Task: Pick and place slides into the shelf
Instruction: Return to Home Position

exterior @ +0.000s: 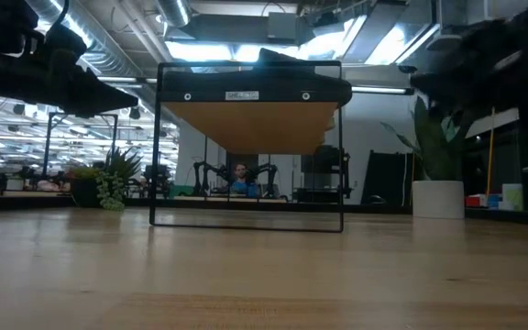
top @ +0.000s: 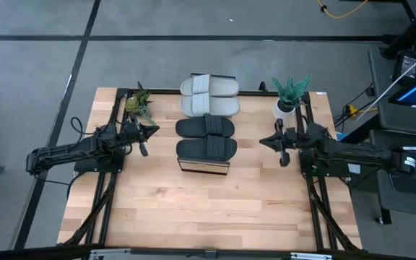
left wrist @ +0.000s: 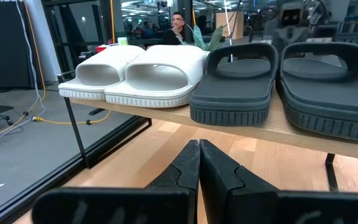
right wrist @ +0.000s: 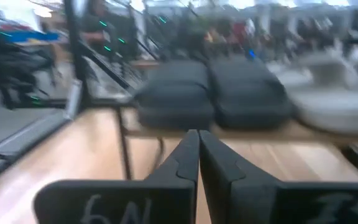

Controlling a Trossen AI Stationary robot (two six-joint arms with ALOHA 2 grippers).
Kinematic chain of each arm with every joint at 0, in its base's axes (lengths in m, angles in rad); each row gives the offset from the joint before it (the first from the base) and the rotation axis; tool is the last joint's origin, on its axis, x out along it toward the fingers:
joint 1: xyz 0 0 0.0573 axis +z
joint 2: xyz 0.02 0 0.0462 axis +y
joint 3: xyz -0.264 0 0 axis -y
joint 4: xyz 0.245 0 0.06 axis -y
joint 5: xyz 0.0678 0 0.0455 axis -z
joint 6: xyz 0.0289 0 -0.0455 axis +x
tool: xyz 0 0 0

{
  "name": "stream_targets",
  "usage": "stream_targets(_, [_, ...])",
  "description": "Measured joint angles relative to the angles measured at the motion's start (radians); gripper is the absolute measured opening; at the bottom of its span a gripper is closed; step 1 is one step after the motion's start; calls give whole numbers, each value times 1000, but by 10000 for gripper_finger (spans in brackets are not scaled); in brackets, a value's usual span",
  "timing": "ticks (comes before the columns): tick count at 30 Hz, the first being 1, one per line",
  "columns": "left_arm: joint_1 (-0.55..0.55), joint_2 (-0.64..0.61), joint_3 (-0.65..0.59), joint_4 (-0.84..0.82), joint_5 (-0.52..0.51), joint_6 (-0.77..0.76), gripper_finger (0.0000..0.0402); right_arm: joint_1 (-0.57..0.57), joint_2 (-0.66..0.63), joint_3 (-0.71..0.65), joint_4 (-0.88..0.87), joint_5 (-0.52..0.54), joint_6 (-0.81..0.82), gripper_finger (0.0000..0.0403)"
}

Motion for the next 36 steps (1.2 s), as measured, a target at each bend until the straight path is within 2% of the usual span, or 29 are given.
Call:
stream_targets(10, [0, 0, 0, 0, 0, 0, 4, 214, -301, 0, -231, -2, -56, 14])
stream_targets(21, [0, 0, 0, 0, 0, 0, 4, 306, -497, 0, -473, 1, -96, 16])
stream_targets(29, [0, 0, 0, 0, 0, 0, 4, 353, -505, 0, -468, 0, -153, 16])
stream_targets(36, [0, 0, 0, 0, 0, 0, 4, 356, -501, 0, -467, 0, -44, 16])
